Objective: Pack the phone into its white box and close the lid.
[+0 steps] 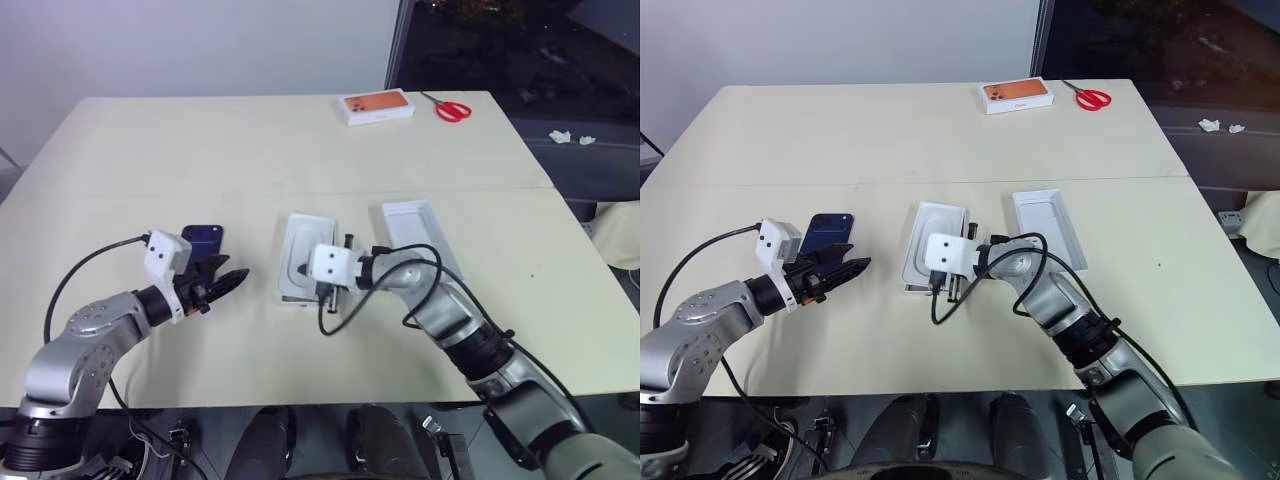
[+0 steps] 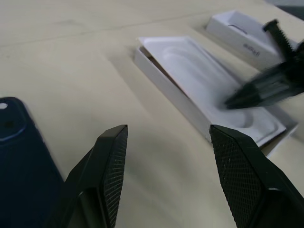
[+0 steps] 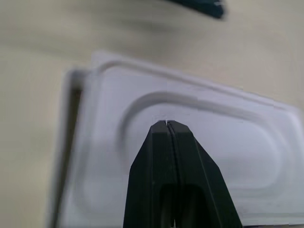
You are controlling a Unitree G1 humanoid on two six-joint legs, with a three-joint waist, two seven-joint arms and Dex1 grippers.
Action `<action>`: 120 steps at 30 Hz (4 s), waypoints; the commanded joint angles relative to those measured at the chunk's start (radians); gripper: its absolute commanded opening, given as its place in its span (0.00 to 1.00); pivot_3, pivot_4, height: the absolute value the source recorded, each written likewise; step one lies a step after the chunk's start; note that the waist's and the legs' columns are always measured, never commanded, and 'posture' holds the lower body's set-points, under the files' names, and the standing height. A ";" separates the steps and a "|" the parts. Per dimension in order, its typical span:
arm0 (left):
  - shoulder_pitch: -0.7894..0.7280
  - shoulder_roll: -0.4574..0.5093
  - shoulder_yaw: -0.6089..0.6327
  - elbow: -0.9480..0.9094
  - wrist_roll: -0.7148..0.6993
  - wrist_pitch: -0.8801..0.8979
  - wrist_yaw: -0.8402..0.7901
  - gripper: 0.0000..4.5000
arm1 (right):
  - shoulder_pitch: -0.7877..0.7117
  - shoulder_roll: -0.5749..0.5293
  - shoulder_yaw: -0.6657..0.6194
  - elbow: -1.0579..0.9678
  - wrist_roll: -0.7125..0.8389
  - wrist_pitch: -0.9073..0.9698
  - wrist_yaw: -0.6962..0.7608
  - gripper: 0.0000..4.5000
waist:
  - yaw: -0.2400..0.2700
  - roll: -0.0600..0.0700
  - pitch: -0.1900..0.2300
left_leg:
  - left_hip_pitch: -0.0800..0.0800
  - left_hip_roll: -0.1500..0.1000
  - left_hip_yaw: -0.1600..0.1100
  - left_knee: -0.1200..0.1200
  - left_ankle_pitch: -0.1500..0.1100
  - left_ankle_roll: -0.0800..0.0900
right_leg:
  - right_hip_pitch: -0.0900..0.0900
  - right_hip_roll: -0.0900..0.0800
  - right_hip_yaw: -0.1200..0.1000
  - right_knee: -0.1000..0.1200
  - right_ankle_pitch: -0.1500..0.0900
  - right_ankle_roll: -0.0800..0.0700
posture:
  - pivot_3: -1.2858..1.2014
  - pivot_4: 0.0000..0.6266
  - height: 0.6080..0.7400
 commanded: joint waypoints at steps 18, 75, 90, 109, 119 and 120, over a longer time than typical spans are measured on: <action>-0.069 -0.065 0.013 0.000 0.045 -0.020 0.003 0.64 | -0.066 -0.043 -0.026 -0.029 -0.034 -0.095 0.109 0.01 | -0.003 0.000 0.000 | 0.000 0.001 0.000 0.000 0.000 0.000 | 0.000 0.001 -0.001 0.000 0.000 0.000 | 0.52 0.24 1.00; -0.127 -0.133 -0.006 0.044 0.089 0.046 0.031 0.64 | -0.158 0.051 -0.042 0.302 -0.186 -0.292 -0.046 0.01 | -0.005 0.000 0.000 | 0.000 0.001 0.000 0.001 0.001 -0.001 | 0.000 0.002 0.000 0.001 0.000 0.000 | 0.52 0.24 1.00; -0.134 -0.138 0.006 0.080 0.119 0.038 0.038 0.64 | -0.056 -0.033 -0.290 0.131 0.086 -0.045 0.040 0.01 | 0.001 0.000 0.000 | 0.000 0.000 0.000 0.001 0.000 0.000 | 0.001 0.001 0.000 0.001 0.000 0.000 | 0.52 0.24 1.00; -0.200 0.042 0.267 0.381 -0.033 0.203 -0.080 0.64 | -0.206 0.289 -0.134 0.245 0.071 -0.025 -0.114 0.01 | -0.011 0.000 0.000 | 0.000 0.003 0.000 0.000 0.001 -0.001 | -0.001 0.003 0.000 0.001 0.000 0.000 | 0.52 0.24 1.00; -0.298 0.180 0.253 0.731 0.003 0.259 -0.215 0.64 | -0.347 0.564 -0.037 0.592 -0.006 -0.115 -0.204 0.01 | -0.032 -0.002 -0.001 | 0.000 0.001 -0.001 -0.001 0.002 -0.003 | -0.004 0.002 -0.001 0.003 0.000 0.000 | 0.52 0.24 1.00; -0.306 0.189 0.226 0.761 0.019 0.256 -0.246 0.64 | -0.357 0.584 -0.014 0.634 -0.039 -0.128 -0.231 0.01 | -0.033 -0.002 -0.001 | 0.000 0.001 -0.001 -0.001 0.002 -0.003 | -0.004 0.003 -0.001 0.003 0.000 0.000 | 0.52 0.24 1.00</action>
